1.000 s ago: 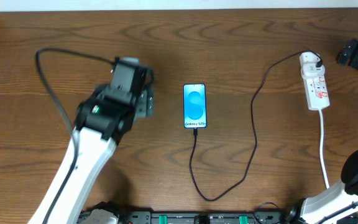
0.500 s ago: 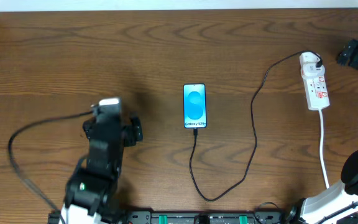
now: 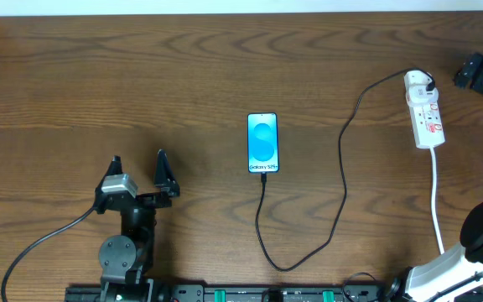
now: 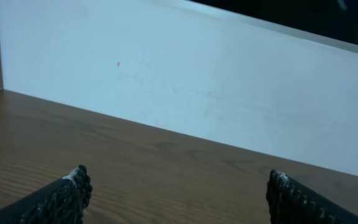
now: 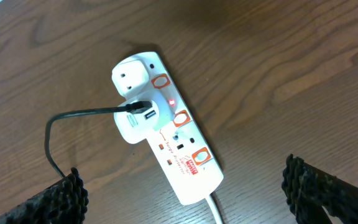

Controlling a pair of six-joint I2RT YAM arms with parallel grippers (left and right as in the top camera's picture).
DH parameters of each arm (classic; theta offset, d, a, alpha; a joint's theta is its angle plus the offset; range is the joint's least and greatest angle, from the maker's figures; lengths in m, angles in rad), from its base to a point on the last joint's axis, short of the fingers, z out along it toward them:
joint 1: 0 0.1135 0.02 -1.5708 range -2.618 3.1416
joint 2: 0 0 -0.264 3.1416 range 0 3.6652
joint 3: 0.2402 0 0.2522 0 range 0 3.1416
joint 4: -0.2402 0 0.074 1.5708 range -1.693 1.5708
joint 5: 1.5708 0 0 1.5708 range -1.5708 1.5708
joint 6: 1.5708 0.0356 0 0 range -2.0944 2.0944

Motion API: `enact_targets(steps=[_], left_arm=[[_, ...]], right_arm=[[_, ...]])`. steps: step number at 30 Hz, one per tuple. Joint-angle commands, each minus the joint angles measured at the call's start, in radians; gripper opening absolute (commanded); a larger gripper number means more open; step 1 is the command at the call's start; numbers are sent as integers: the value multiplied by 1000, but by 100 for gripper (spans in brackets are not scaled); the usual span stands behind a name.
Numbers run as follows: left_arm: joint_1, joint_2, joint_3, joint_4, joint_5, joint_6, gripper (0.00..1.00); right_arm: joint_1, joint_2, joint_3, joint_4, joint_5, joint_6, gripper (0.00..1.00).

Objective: Plug charger to phone and switch on socket

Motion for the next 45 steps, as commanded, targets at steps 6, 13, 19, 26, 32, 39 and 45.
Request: enact_targets(steps=[6, 13, 19, 26, 32, 39, 45], left_arm=[[40, -113, -66, -120, 18, -8, 91], [79, -175, -66, -354, 26, 2, 91], [107, -175, -66, -358, 45, 47, 92], [107, -175, -66, -358, 50, 86, 92], [107, -175, -66, -357, 63, 81, 92], [107, -174, -66, -355, 63, 81, 92], [107, -172, -66, -355, 63, 81, 91]], right_arm=[[3, 7, 6, -1, 3, 10, 99], [3, 7, 6, -1, 3, 10, 99], [3, 7, 6, -1, 3, 10, 99], [3, 7, 6, -1, 3, 10, 99], [3, 7, 6, -1, 3, 10, 99], [3, 7, 6, -1, 3, 10, 99], [3, 7, 6, -1, 3, 10, 99]])
